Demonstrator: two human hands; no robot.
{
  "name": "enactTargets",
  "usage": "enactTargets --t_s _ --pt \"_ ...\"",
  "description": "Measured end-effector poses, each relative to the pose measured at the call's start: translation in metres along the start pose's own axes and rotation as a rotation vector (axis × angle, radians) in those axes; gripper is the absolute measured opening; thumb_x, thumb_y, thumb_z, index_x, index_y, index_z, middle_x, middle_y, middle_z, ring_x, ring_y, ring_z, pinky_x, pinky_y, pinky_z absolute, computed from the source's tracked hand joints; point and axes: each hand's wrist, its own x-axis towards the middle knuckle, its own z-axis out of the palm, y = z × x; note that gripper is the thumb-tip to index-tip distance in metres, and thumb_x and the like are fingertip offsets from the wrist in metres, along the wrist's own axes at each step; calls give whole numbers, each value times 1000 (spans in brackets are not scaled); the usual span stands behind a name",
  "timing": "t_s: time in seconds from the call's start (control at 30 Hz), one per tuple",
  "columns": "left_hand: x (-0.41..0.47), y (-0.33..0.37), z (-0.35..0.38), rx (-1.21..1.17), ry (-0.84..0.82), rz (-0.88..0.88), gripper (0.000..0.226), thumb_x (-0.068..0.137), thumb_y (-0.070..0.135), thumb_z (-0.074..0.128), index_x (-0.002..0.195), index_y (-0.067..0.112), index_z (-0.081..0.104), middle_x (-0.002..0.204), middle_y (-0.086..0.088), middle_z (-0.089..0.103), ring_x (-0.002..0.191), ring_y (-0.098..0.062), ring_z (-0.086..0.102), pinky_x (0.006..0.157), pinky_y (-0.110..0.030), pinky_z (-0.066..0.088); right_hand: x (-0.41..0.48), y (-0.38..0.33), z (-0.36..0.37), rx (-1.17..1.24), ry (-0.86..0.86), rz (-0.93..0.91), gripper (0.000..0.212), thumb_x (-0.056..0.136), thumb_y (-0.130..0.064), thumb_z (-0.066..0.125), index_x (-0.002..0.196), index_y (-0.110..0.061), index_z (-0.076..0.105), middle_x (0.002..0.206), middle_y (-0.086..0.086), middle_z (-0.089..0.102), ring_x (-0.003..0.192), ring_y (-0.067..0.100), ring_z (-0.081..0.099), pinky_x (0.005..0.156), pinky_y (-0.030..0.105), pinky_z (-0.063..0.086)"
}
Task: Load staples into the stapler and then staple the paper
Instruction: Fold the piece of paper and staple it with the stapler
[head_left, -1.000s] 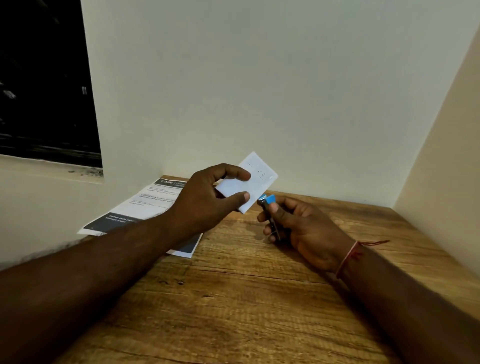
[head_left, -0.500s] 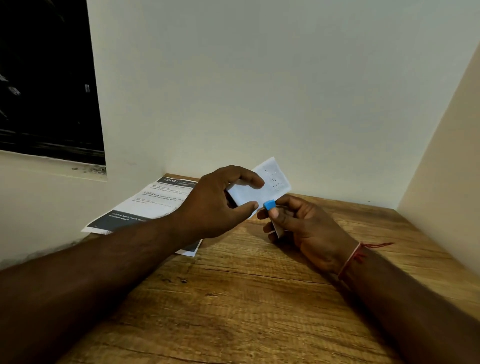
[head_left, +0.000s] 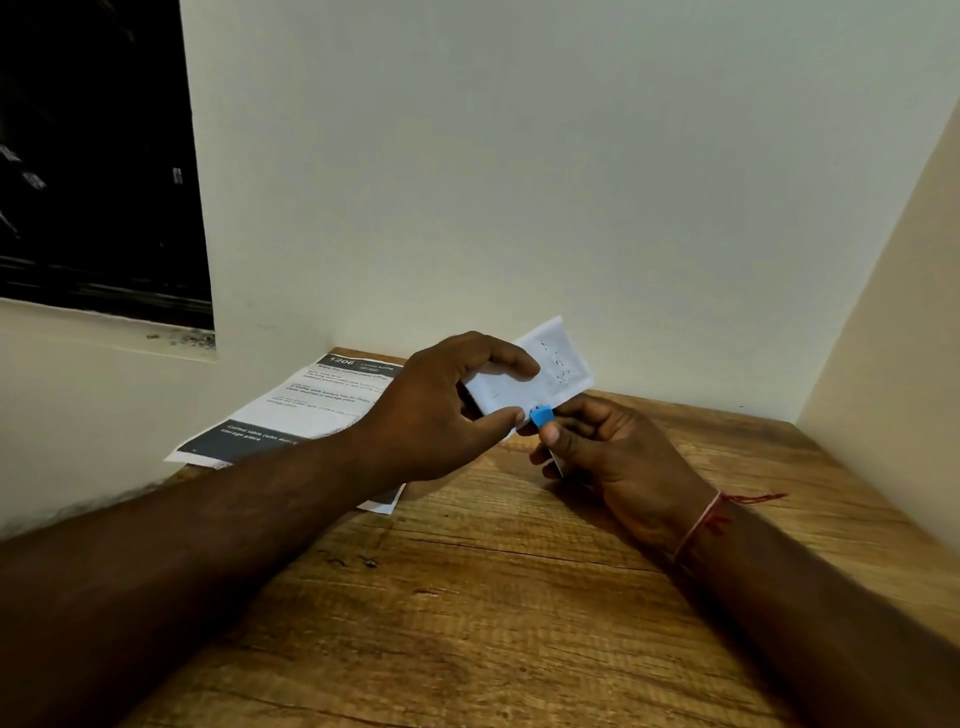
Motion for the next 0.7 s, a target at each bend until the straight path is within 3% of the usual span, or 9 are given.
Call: enactTargets --t_s 0.2,0.7 --pt "0 0 1 -11 4 -3 47 88 19 95 124 42 74 133 16 71 117 -11 74 83 -38 70 -1 -1 0 3 8 -2 41 88 -25 79 128 -13 79 116 8 84 86 13 75 83 33 62" --pt "0 0 2 16 -11 -9 48 88 21 96 126 40 74 134 15 70 120 -15 73 83 -39 71 1 2 -1 30 19 -10 36 87 -26 81 122 -18 83 112 12 83 83 15 71 81 38 55"
